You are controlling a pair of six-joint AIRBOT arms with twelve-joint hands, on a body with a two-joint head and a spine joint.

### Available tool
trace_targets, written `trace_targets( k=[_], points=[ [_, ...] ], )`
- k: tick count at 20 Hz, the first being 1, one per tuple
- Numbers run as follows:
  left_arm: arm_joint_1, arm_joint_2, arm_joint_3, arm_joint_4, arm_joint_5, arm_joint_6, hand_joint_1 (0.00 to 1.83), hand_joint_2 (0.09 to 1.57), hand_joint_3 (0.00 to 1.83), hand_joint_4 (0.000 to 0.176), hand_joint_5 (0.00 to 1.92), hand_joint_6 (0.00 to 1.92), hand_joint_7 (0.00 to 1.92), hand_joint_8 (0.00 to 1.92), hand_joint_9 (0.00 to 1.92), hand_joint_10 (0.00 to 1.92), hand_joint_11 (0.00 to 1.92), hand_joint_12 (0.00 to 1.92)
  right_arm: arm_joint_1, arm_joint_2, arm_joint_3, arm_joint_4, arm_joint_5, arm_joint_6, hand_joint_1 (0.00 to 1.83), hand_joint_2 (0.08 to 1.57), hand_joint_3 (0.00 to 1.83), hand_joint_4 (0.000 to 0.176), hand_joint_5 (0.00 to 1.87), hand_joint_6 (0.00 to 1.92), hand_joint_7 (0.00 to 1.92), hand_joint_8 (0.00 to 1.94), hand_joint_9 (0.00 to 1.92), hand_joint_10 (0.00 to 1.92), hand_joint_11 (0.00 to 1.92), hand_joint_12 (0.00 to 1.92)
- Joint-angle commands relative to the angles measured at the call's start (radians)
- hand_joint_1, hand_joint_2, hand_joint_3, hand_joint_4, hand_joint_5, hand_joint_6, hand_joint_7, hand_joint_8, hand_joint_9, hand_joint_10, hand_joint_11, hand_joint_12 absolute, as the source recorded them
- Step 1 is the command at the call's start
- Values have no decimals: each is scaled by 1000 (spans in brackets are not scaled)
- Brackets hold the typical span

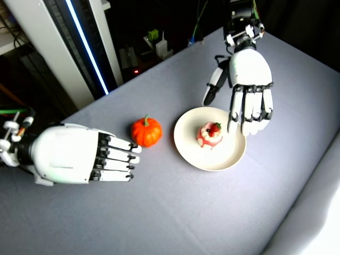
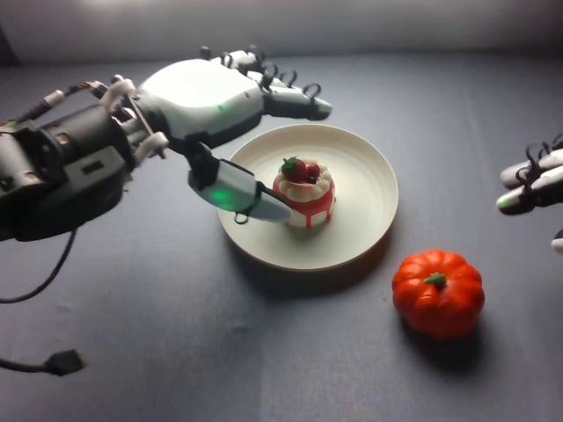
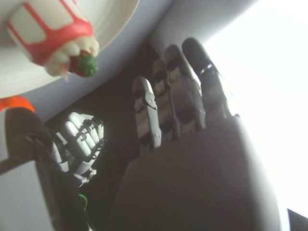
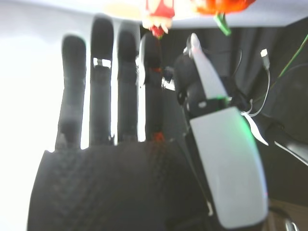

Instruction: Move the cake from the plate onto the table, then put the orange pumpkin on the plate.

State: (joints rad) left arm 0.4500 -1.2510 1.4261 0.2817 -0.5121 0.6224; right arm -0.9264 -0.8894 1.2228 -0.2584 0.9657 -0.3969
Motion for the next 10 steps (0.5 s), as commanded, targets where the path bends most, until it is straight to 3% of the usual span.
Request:
trace_targets(
  k=[1,2,3,4,5,7,10],
  points=[
    [-8,8,7,-13,-97,-5,753,891,0,134,360,0,375,0,384,0,24,928,11,0,5,33,99,9,970,1228,0,0,862,17,950,293,757,1106,596,1670],
    [-3,10,7,-13,-97,-8,792,888,0,113,374,6,379,3,380,0,13,934,11,0,6,34,100,9,1035,1218,0,0,920,8,998,184,819,882,578,1541],
    [4,12,8,-15,-97,-15,845,885,0,94,395,13,385,4,387,3,18,941,12,0,11,37,99,9,1115,1179,0,0,907,859,991,63,866,548,521,1398],
    [10,12,12,-16,-99,-26,859,887,0,93,396,10,381,2,385,2,12,943,12,0,18,51,97,9,1065,1207,0,0,805,361,934,13,859,333,432,1331],
    [11,10,13,-16,-98,-28,879,884,0,91,401,2,392,0,398,2,26,992,11,3,24,71,97,9,1022,1235,2,0,791,118,888,2,821,187,286,1347],
    [11,8,13,-15,-97,-28,860,887,2,87,406,1,394,0,399,0,20,996,11,5,29,82,97,9,983,1256,1,0,800,10,878,3,827,132,210,1422],
    [11,3,16,-12,-91,-27,808,897,1,107,375,0,370,0,364,1,0,980,11,8,48,118,97,6,945,1262,0,0,781,1,839,2,797,42,278,1087]
  ],
)
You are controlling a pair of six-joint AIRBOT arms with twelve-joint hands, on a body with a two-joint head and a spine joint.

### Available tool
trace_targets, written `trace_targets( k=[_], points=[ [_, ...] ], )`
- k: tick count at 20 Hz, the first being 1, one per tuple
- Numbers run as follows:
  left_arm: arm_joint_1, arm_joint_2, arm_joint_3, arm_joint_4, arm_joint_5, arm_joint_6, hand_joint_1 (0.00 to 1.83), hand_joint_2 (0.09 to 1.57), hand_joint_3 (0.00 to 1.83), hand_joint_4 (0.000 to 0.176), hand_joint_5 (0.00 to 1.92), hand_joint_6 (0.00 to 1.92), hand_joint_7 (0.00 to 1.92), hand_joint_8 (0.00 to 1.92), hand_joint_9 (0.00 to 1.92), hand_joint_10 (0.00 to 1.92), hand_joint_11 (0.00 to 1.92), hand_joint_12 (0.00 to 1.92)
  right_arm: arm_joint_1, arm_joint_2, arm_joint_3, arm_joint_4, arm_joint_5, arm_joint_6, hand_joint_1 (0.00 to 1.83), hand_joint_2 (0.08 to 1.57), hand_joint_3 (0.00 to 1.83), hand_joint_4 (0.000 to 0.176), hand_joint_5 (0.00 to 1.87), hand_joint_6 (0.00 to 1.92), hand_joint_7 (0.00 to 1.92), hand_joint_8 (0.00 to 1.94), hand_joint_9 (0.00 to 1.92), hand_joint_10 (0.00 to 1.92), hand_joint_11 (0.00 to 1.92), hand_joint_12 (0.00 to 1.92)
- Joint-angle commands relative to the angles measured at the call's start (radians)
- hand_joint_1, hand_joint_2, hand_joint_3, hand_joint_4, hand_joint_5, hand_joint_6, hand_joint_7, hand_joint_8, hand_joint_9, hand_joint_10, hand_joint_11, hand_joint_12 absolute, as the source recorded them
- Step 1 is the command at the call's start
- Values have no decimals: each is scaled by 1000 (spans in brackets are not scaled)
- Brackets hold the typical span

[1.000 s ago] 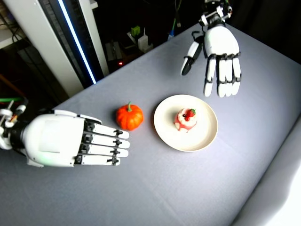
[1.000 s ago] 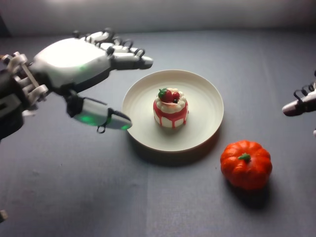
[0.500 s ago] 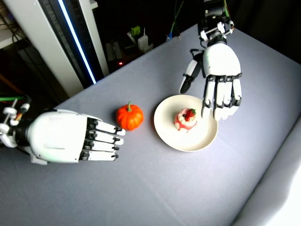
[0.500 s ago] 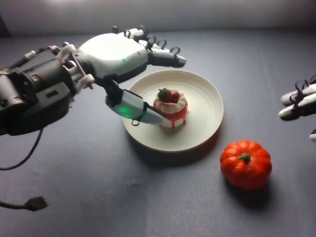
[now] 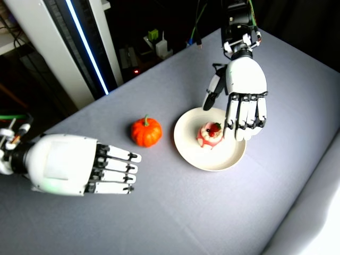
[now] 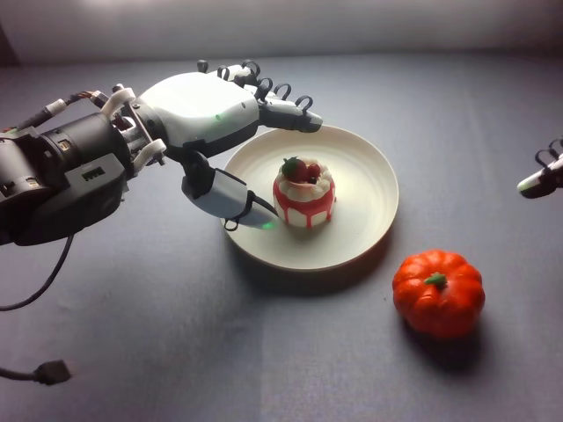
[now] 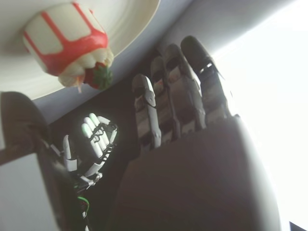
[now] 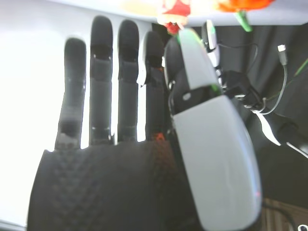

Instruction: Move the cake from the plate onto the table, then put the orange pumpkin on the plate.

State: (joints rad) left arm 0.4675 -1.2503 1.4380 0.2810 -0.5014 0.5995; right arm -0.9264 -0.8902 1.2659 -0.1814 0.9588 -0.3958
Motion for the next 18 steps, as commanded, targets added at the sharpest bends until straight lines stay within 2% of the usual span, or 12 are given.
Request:
trace_targets(
  k=[1,2,3,5,8,9,10,11,12,13,14,18],
  points=[
    [-5,-1,7,-12,-98,-5,810,900,1,100,379,1,367,0,353,2,0,940,11,14,9,64,104,-5,952,1260,0,0,784,0,837,0,803,24,308,1036],
    [-4,-5,9,-12,-95,-5,803,914,3,88,379,0,363,0,343,0,0,910,11,23,10,85,104,-17,1011,1250,0,0,792,2,838,1,812,20,343,1034],
    [-4,-7,11,-12,-95,-5,784,917,3,81,380,1,368,2,346,2,0,900,11,28,10,95,104,-22,1086,1218,1,0,798,985,852,2,842,11,393,1003],
    [-4,-15,16,-12,-92,-5,782,912,0,95,378,0,377,5,367,9,3,905,11,39,10,116,106,-30,1029,1253,1,0,750,145,844,8,796,13,336,1022],
    [-16,-34,22,7,-77,-5,792,855,0,94,448,4,523,10,503,15,116,1013,11,44,10,159,129,-48,966,1271,5,0,799,3,848,1,857,25,351,1150],
    [-19,-42,22,22,-68,-5,798,851,0,116,452,4,516,4,481,3,83,1003,11,45,10,176,138,-55,932,1282,4,0,807,2,892,10,925,54,373,1308],
    [-20,-48,22,32,-62,-5,815,862,2,150,447,1,478,0,414,0,16,986,11,46,10,189,142,-63,896,1286,0,0,806,5,950,27,709,771,333,1620],
    [-19,-54,22,37,-59,-5,836,863,1,115,475,11,489,7,418,7,2,986,11,47,10,199,144,-71,1141,1235,2,0,771,1013,822,1037,606,1226,370,1780],
    [-17,-58,23,40,-54,-5,871,859,0,84,511,7,510,4,438,7,12,1002,11,48,10,205,144,-76,1188,1246,0,0,714,1133,801,1426,616,1160,386,1741],
    [-16,-62,23,45,-46,-5,883,847,0,75,531,1,515,1,458,4,81,945,11,48,10,210,144,-77,1060,1261,0,0,715,1325,792,654,711,835,422,1528],
    [-16,-65,26,48,-40,-5,885,845,0,51,548,0,538,0,488,4,152,910,11,48,10,213,144,-77,1010,1269,0,0,702,1386,879,242,791,540,424,1387],
    [-19,-92,47,49,-35,-12,946,852,3,77,544,1,525,1,524,1,234,854,5,44,9,215,144,-77,1025,1257,0,0,724,1363,976,3,955,150,441,1294]
  ],
)
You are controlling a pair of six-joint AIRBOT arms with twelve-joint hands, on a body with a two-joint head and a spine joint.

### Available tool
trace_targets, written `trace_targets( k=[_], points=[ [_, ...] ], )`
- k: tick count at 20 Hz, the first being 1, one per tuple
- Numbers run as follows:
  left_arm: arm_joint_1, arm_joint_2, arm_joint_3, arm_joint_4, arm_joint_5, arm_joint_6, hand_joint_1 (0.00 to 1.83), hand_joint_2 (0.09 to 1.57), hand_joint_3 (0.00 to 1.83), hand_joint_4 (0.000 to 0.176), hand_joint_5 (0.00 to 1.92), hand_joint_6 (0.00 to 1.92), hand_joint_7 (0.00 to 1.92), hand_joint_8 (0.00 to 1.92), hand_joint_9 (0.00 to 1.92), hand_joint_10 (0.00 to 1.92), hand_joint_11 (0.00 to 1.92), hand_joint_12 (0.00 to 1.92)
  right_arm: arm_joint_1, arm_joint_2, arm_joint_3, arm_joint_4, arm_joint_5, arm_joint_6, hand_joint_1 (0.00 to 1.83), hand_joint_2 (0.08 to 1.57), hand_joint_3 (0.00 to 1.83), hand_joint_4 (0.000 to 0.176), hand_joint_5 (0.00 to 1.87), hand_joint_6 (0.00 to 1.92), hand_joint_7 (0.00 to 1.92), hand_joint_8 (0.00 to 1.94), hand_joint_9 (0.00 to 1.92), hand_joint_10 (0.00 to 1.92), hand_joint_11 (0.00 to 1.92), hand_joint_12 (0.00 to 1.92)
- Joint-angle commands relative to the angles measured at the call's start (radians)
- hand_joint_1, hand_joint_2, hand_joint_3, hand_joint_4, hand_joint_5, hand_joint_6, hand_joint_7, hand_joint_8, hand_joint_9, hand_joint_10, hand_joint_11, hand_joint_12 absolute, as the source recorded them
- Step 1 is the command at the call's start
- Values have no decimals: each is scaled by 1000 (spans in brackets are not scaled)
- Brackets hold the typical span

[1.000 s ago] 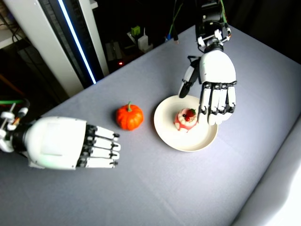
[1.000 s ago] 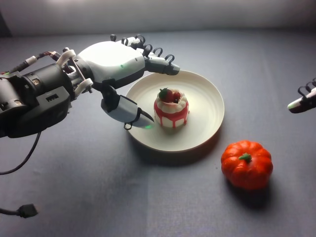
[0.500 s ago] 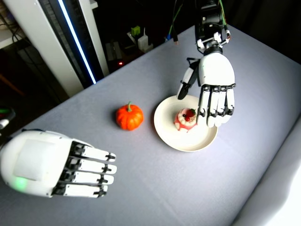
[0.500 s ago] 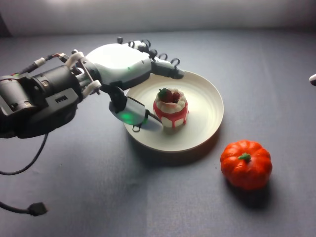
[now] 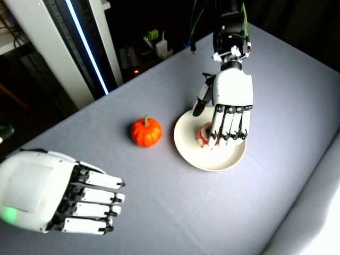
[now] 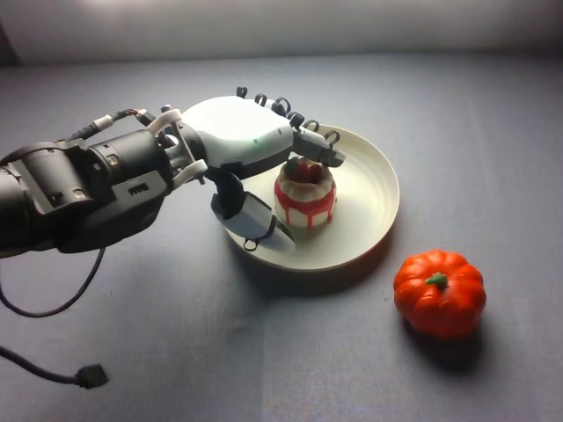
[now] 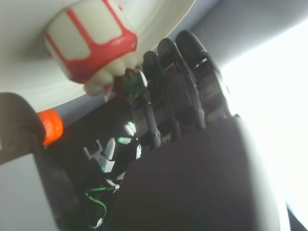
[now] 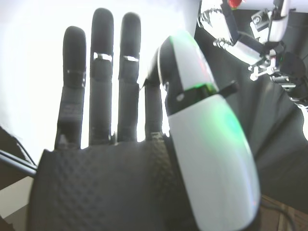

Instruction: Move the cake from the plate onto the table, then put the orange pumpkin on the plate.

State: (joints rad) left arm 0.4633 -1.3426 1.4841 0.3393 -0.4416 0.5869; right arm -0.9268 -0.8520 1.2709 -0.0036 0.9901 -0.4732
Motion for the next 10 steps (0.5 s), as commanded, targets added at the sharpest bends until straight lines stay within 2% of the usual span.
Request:
trace_targets(
  k=[1,2,3,4,5,6,7,8,9,10],
  points=[
    [-17,-7,7,-10,-93,0,998,870,1,59,608,2,593,3,594,9,282,821,4,4,4,37,112,0,1039,1256,0,0,724,1361,966,1,950,129,423,1290],
    [-18,-11,11,-10,-92,0,1007,912,0,44,643,0,621,1,603,3,300,752,4,4,4,37,112,0,1052,1250,0,0,734,1344,973,2,963,121,423,1320],
    [-19,-16,16,-10,-88,-1,1036,975,0,15,735,1,714,3,613,2,219,767,4,1,5,37,112,0,1174,1216,0,0,759,1152,895,1087,977,131,389,1412],
    [-19,-20,22,-10,-87,-7,1135,1018,26,0,1062,550,949,10,850,37,304,956,3,0,5,37,112,0,1193,1223,3,0,747,1136,842,1372,977,140,381,1456],
    [-18,-23,25,-10,-89,-15,1256,1035,11,0,1219,328,1080,785,1171,216,587,1259,3,0,5,37,112,0,1182,1233,1,0,736,1166,812,1440,950,128,357,1422],
    [-15,-27,31,-10,-94,-29,1286,1029,1,0,1267,258,1155,855,1272,268,721,1185,1,-1,5,41,112,0,1064,1250,0,0,732,1314,777,621,928,105,340,1364],
    [-14,-29,33,-10,-98,-35,1298,1026,0,0,1305,164,1175,876,1315,338,832,1157,-1,-1,5,46,113,0,1177,1238,0,0,740,1154,817,1292,961,140,342,1484],
    [-13,-30,34,-11,-105,-40,1284,1017,0,0,1295,265,1201,771,1289,309,854,1095,-3,-1,6,50,113,0,1192,1242,0,0,719,1155,804,1464,888,365,328,1571],
    [-13,-30,34,-13,-108,-41,1276,1008,5,0,1255,403,1240,650,1298,244,904,978,-4,-1,6,52,113,0,1050,1259,0,0,717,1329,753,693,812,388,273,1510],
    [-14,-30,35,-20,-118,-41,1291,1031,2,0,1247,284,1174,869,1285,477,925,1210,-7,-1,6,53,113,0,1158,1248,0,0,724,1196,794,1317,813,420,316,1480]
  ],
)
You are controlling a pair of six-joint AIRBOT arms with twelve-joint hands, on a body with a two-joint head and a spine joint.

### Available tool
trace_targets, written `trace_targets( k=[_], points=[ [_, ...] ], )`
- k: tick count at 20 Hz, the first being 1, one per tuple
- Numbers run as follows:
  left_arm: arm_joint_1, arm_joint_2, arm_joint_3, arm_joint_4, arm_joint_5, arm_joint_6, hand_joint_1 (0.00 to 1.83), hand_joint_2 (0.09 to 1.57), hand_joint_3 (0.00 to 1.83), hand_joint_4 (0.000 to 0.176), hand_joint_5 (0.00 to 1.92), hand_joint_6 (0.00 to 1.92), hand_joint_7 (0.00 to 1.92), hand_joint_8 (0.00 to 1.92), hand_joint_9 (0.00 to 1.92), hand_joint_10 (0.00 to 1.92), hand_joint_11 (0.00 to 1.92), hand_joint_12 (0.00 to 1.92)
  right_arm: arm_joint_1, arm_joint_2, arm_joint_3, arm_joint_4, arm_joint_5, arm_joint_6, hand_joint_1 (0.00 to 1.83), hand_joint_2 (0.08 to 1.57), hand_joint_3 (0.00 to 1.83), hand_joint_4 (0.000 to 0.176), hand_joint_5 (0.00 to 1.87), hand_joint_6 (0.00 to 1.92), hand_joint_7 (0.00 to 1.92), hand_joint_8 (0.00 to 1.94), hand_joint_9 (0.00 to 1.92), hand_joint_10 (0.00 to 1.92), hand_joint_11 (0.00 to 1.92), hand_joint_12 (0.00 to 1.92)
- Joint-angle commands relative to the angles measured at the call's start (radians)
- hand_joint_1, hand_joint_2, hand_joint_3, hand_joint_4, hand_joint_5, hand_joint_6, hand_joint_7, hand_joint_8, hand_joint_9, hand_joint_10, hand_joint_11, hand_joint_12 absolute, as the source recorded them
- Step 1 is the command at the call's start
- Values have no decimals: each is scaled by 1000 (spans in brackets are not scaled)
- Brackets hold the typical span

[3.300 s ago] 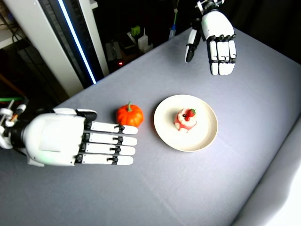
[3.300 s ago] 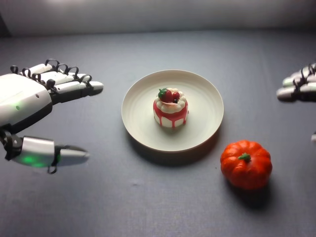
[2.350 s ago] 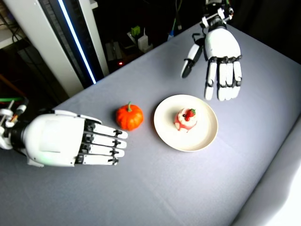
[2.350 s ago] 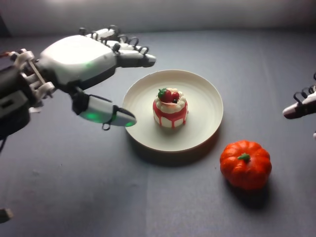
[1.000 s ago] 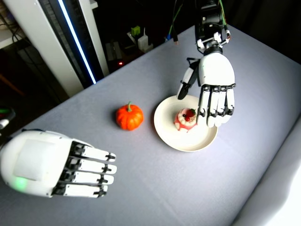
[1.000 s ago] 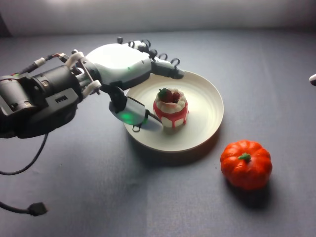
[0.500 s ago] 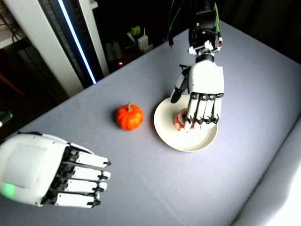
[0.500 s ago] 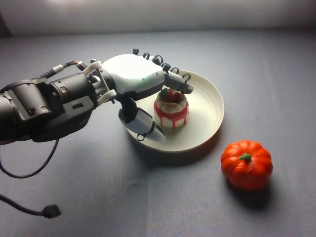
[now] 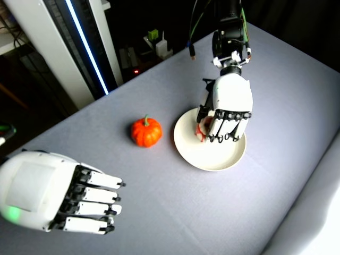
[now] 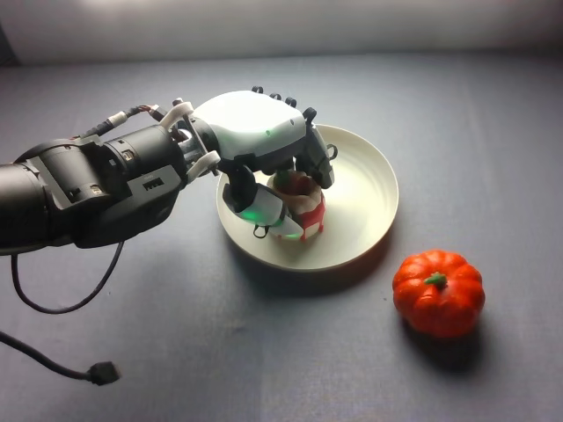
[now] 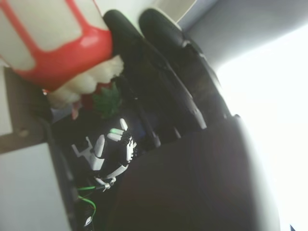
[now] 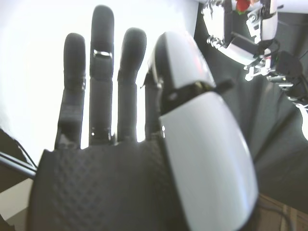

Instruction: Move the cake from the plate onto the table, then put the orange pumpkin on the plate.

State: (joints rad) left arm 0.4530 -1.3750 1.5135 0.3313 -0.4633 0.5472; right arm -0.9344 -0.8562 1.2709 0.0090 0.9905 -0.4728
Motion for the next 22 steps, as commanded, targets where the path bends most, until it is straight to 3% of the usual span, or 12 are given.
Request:
trace_targets(
  k=[1,3,5,7,8,9,12,14,17,19,20,22],
  points=[
    [-4,4,6,-19,-105,-1,1291,1042,1,0,1275,176,1136,970,1219,761,881,1350,-1,2,6,41,112,0,1169,1249,1,0,706,1210,786,1458,815,418,338,1429],
    [-12,14,6,-37,-133,-2,1213,986,2,0,1362,257,901,1776,1007,1849,978,1897,-4,0,6,41,112,0,1175,1246,0,0,711,1203,794,1475,880,372,435,1396],
    [-21,44,-11,-59,-183,-2,1202,1015,1,0,1232,524,879,1840,927,1918,915,1920,-7,-2,6,42,112,0,1031,1274,0,0,694,1397,825,239,873,278,429,1332],
    [-30,89,-44,-66,-223,6,1269,1032,2,0,1224,423,1141,892,1055,862,819,1266,-10,-2,3,44,112,0,1033,1286,1,0,672,1434,897,28,914,123,476,1137],
    [-31,119,-65,-75,-246,19,1290,1031,4,0,1277,233,1149,933,1154,809,874,1323,-12,-1,0,45,112,0,941,1304,1,0,665,551,884,7,913,79,454,1140],
    [-29,146,-87,-80,-265,29,1231,990,7,0,1349,255,1219,743,1214,941,991,1409,-14,-1,-2,45,112,0,1032,1267,0,0,712,1190,896,4,932,53,464,1130],
    [13,237,-157,-110,-321,60,1298,1024,3,0,1278,241,1179,874,1214,896,1019,1341,-25,3,-13,40,113,0,1074,1260,0,0,714,1367,932,4,923,17,382,1232],
    [80,299,-203,-155,-364,81,1277,1081,2,0,1055,610,1093,1035,1090,831,846,1373,-25,8,-25,13,113,0,931,1236,0,0,724,169,848,2,822,5,333,1111],
    [195,371,-262,-255,-396,139,1377,1057,1,0,1172,362,1112,871,1029,1109,816,1240,-25,18,-54,-65,119,0,946,1182,0,0,565,1,610,0,631,0,308,925],
    [242,395,-277,-291,-395,150,1257,1056,0,0,1119,674,1130,815,1086,403,795,991,-25,18,-63,-101,119,0,817,1139,0,22,322,2,273,0,303,0,34,916],
    [264,404,-284,-304,-379,160,1365,1065,0,0,1102,601,1117,832,986,974,783,1081,-21,18,-69,-120,119,0,788,1119,0,27,281,0,216,0,269,0,6,963],
    [286,406,-295,-334,-343,208,1284,1019,0,0,1174,564,1262,616,1225,325,958,836,-14,16,-74,-139,119,2,712,1126,3,36,180,0,123,0,182,0,0,877]
  ],
)
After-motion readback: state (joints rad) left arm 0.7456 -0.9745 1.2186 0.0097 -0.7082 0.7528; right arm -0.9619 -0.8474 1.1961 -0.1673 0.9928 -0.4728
